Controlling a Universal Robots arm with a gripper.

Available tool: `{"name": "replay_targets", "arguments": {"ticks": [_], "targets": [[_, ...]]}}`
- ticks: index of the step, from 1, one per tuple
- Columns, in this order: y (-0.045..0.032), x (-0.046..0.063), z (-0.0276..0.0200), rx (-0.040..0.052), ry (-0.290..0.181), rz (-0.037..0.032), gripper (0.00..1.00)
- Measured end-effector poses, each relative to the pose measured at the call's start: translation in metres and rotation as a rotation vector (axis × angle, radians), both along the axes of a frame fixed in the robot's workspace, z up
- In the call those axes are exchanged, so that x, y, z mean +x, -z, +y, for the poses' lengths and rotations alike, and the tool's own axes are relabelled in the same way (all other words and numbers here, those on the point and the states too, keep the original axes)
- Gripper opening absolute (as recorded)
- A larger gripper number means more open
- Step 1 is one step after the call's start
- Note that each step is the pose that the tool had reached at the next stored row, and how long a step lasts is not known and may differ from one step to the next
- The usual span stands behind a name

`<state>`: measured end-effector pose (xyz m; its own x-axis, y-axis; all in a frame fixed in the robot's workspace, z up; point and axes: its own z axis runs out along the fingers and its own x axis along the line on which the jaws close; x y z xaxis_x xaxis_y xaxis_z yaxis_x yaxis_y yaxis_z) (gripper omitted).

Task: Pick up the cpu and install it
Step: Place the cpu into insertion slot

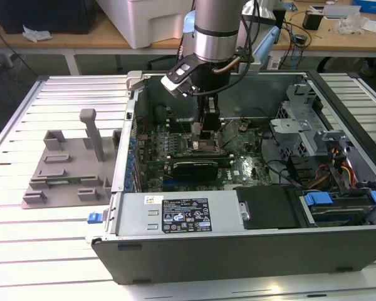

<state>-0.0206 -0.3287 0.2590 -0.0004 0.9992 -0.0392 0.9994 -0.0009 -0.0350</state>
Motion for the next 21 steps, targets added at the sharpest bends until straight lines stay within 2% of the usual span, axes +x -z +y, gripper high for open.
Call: {"name": "replay_targets", "arguments": {"ticks": [4,6,8,14,21], "targets": [[0.0088,0.001,0.0056,0.0000,-0.007,0.0000,0.55],[0.0145,0.002,0.0103,0.0001,-0.015,-0.0001,0.55],[0.0192,0.002,0.0124,0.0001,-0.020,0.0000,0.55],[0.0336,0.002,0.0140,0.0000,-0.020,0.0014,0.55],[0.0458,0.003,0.0184,0.0001,-0.020,0.0020,0.55]]}}
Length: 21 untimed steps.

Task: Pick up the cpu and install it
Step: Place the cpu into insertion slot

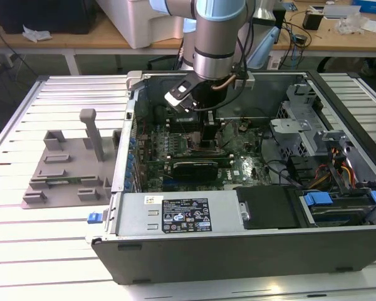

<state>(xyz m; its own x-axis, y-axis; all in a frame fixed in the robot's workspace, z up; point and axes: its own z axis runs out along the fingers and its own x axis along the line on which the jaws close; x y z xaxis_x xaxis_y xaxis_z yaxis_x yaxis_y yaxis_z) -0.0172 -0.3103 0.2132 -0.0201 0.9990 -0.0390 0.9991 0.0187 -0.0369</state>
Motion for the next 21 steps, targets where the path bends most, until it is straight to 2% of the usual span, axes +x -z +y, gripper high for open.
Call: {"name": "replay_targets", "arguments": {"ticks": [3,7,21], "targets": [[0.0041,0.002,0.0024,0.0001,0.000,0.0002,0.55],[0.0104,0.003,0.0024,0.0000,0.000,0.0004,0.55],[0.0179,0.004,0.0024,-0.0004,-0.001,0.0005,0.55]]}}
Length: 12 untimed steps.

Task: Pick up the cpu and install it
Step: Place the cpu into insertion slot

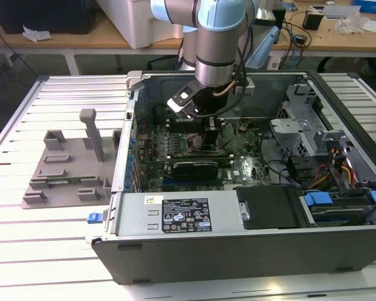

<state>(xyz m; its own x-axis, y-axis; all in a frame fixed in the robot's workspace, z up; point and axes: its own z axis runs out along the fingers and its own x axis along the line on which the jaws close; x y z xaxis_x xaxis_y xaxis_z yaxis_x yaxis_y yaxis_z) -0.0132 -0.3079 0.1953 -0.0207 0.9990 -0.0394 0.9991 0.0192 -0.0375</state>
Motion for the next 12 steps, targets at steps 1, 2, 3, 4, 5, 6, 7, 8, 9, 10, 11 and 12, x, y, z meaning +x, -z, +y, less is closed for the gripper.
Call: {"name": "replay_targets", "arguments": {"ticks": [1,2,3,4,5,6,7,8,9,10,11,12], "targets": [[0.0001,0.000,0.0000,0.0002,0.000,0.0000,0.55],[0.0001,0.000,0.0000,0.0003,0.000,-0.0001,0.55],[0.0001,0.000,0.0000,0.0004,0.000,-0.0001,0.55],[0.0002,0.000,-0.0001,-0.0001,0.000,-0.0004,0.55],[0.0008,0.000,0.0003,0.0022,0.000,-0.0013,0.62],[0.0007,0.000,0.0003,0.0017,0.000,-0.0009,0.62],[0.0004,0.000,0.0002,0.0010,0.000,-0.0004,0.62],[0.0002,0.000,0.0000,0.0005,0.000,-0.0002,0.62],[0.0000,0.000,0.0000,0.0004,0.000,-0.0001,0.62],[-0.0012,0.000,0.0000,0.0002,0.000,-0.0001,0.62],[-0.0066,0.000,0.0000,0.0002,0.000,-0.0002,0.62],[-0.0109,0.000,0.0003,0.0003,0.000,-0.0002,0.62]]}}
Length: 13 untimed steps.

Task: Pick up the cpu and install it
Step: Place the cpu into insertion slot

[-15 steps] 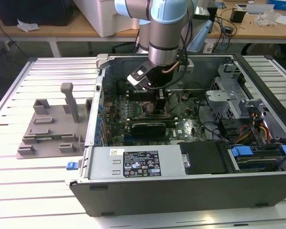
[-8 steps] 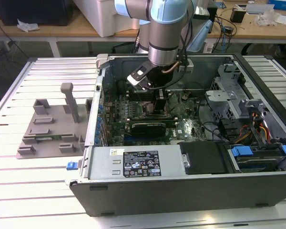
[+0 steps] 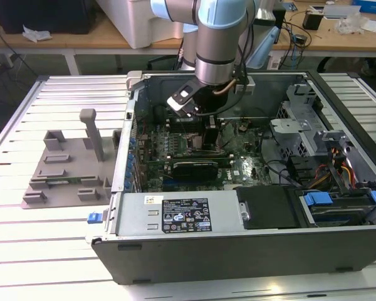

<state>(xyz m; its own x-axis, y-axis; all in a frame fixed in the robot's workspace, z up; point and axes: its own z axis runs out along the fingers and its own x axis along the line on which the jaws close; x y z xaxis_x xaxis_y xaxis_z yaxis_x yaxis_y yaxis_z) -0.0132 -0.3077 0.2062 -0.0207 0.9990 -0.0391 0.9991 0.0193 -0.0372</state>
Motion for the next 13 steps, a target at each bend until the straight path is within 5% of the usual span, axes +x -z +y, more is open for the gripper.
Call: {"name": "replay_targets", "arguments": {"ticks": [3,4,5,6,13], "targets": [[-0.0095,0.000,0.0007,0.0034,0.000,-0.0001,0.60],[-0.0113,0.000,0.0006,0.0101,0.000,-0.0001,0.47],[-0.0120,-0.001,-0.0015,0.0310,-0.008,-0.0003,0.29],[-0.0148,-0.003,-0.0025,0.0312,-0.029,-0.0030,0.11],[-0.0434,-0.003,-0.0026,0.0311,-0.036,-0.0039,0.11]]}}
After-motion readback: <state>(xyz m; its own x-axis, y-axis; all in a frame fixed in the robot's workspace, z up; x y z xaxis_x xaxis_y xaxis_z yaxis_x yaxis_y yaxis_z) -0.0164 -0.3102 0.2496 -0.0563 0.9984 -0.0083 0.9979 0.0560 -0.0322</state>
